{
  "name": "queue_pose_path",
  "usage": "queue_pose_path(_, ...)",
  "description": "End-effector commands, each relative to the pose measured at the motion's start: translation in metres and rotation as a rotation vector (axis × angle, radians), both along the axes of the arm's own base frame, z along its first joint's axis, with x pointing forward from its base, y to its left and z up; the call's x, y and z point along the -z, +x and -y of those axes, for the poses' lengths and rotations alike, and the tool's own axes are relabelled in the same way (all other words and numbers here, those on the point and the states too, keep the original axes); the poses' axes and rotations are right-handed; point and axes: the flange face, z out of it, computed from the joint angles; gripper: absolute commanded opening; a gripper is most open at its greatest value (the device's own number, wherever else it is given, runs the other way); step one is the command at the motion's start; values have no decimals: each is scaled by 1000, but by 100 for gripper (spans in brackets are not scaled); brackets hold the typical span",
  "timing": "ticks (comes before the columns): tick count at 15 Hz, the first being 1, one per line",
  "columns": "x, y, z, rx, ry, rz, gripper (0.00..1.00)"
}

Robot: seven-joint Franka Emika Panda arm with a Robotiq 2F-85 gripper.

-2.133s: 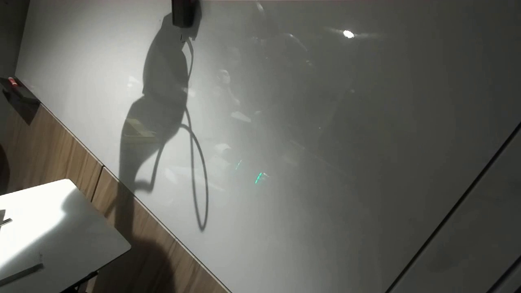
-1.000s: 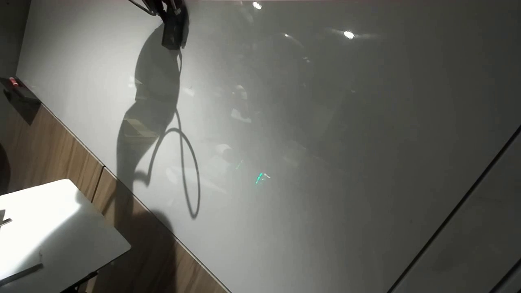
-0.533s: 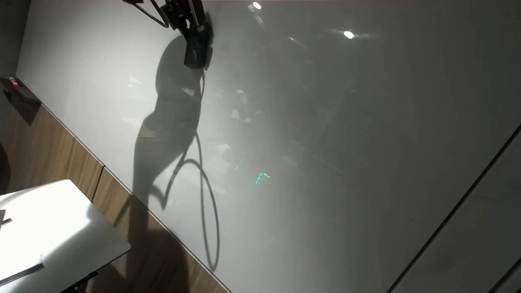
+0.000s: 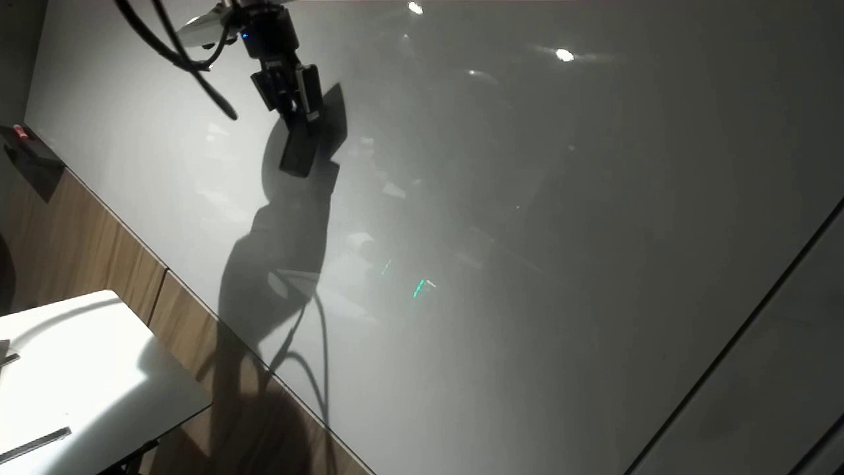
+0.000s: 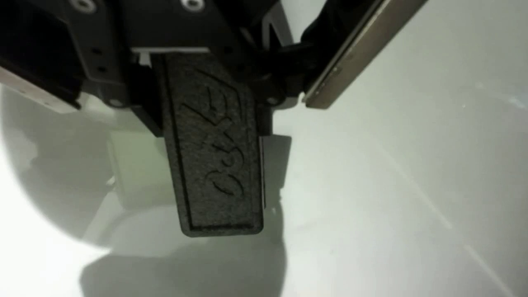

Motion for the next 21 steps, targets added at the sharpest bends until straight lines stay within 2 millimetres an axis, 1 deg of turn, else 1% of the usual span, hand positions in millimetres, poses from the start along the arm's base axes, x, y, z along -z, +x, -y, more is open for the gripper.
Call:
queue_pose_path(1,44,-52,-31,-80,56,-60,30)
queue_pose_path(2,59,-59,-35,-98,59,-79,30)
queue_pose_path(3,70,-64,-39,-108,59,-102,30)
queue_pose_path(4,83,-70,-38,-115,54,-125,30)
queue_pose_path(5,92,-74,-38,-116,51,-149,30)
queue_pose_path(8,142,-83,-29,-123,55,-241,30)
queue_pose_path(10,185,-94,-22,-128,62,-314,30)
queue_pose_path(11,198,-82,-26,-126,63,-352,30)
queue_pose_path(12,215,-89,-24,-127,66,-385,30)
queue_pose_path(14,246,-91,-20,-119,77,-441,30)
queue_pose_path(16,275,-91,-11,-119,85,-480,30)
queue_pose_path(17,287,-92,-2,-112,84,-500,30)
queue_pose_path(19,307,-94,13,-96,84,-535,30)
queue_pose_path(21,321,-92,26,-88,89,-557,30)
